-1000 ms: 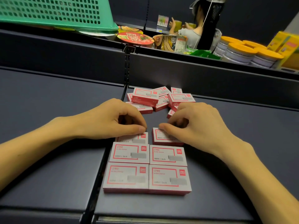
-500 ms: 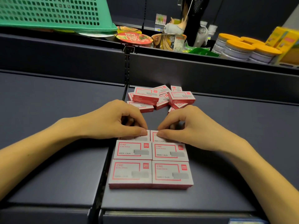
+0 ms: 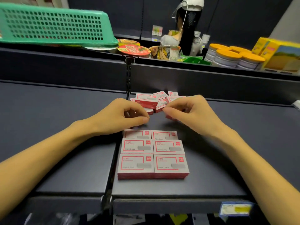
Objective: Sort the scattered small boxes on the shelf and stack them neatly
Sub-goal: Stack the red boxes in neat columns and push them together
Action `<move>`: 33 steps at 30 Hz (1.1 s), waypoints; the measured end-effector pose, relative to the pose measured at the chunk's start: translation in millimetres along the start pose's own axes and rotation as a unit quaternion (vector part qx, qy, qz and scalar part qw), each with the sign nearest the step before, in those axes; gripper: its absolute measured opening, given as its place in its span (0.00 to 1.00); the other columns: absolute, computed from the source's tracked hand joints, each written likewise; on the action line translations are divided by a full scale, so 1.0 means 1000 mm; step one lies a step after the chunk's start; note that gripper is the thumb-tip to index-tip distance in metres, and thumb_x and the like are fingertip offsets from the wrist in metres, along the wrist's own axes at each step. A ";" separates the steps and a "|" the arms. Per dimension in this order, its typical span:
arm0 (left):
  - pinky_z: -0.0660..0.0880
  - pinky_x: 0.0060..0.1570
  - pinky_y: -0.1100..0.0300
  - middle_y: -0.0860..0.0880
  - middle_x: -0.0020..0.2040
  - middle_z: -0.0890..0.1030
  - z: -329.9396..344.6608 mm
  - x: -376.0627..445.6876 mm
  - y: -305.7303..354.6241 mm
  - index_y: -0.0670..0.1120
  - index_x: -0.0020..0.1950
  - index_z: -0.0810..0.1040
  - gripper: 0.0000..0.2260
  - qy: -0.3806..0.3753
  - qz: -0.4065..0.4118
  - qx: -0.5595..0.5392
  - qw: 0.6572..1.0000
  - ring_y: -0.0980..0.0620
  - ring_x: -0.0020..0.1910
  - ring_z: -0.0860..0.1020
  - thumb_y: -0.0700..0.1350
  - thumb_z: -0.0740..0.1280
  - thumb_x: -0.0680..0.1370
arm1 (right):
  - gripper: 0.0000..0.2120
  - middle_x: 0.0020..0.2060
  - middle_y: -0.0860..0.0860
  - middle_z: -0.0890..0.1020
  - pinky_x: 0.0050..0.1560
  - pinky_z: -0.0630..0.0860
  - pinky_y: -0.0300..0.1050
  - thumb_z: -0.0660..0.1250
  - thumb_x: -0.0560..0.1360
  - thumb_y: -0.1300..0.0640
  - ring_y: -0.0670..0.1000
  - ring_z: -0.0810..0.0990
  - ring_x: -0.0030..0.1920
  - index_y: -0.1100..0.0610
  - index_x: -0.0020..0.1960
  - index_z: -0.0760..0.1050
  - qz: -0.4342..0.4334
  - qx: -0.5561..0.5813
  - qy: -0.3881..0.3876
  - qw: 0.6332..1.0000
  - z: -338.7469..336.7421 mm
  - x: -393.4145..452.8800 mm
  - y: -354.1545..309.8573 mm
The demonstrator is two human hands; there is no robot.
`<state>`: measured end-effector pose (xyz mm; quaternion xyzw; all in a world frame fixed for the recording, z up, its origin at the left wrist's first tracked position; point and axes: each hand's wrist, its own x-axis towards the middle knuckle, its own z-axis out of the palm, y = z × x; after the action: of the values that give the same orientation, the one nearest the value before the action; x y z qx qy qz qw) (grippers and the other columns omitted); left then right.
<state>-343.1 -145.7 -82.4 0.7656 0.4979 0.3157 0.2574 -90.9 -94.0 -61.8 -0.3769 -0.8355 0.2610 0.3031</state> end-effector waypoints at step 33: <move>0.83 0.50 0.56 0.58 0.52 0.85 -0.010 -0.011 -0.011 0.54 0.53 0.85 0.15 0.075 -0.037 -0.020 0.996 0.57 0.52 0.83 0.56 0.77 0.68 | 0.21 0.56 0.37 0.81 0.51 0.75 0.31 0.76 0.71 0.45 0.38 0.79 0.55 0.44 0.62 0.79 0.027 -0.072 -0.051 0.996 0.012 -0.004 0.003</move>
<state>-360.6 -150.9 -85.6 0.7154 0.5378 0.3723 0.2458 -95.4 -98.2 -73.2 -0.4062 -0.8560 0.2268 0.2253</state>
